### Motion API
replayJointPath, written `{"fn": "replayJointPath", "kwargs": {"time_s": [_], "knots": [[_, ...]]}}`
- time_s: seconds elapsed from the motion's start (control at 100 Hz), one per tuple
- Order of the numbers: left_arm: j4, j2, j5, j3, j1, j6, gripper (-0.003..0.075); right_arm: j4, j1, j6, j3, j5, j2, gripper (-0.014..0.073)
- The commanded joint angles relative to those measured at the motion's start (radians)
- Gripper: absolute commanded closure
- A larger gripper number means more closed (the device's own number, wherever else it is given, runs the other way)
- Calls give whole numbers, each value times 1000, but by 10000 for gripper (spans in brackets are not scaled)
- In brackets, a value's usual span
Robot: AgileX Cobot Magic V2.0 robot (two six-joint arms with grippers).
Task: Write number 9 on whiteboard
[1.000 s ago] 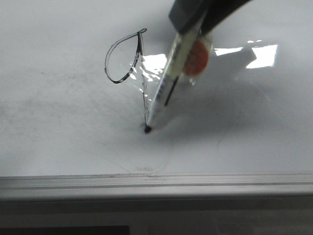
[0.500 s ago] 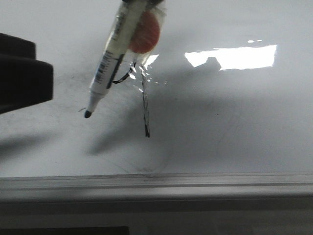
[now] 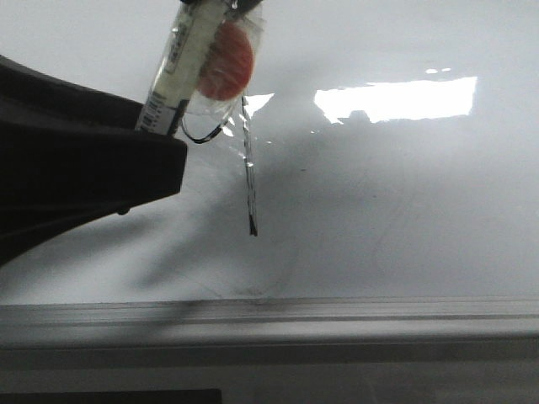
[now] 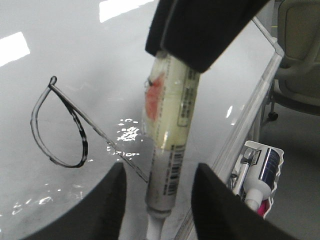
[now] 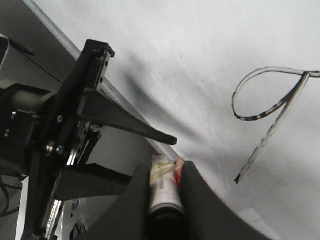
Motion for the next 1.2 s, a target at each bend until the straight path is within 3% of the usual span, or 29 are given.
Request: {"fn": "replayJointPath", "kwargs": {"time_s": [0.0, 0.08, 0.25, 0.32, 0.44, 0.54, 0.78, 0.95, 1.19], "knots": [[-3, -7, -86, -32, -7, -12, 608, 10, 2, 1, -34, -51, -16, 652], [-3, -7, -86, -32, -7, -12, 743, 10, 2, 1, -34, -49, -16, 652], [-3, -7, -86, -32, -7, -12, 741, 10, 2, 1, -34, -53, -16, 638], [-3, -7, -86, -32, -7, -12, 741, 10, 2, 1, -34, -53, -16, 556], [-37, -10, -64, -32, -7, -24, 741, 2, 2, 1, -34, -55, -16, 316], [-154, -34, 3, -32, -7, -65, 741, -3, 2, 1, -34, -61, -16, 218], [-608, -136, 151, -32, -7, -65, 741, -3, 2, 1, -34, -67, -16, 218], [-800, -137, 172, -32, -7, -63, 741, -3, 2, 1, -34, -76, -16, 218], [-838, -105, 193, -32, -7, -61, 741, -3, 2, 1, -34, -81, -16, 218]]}}
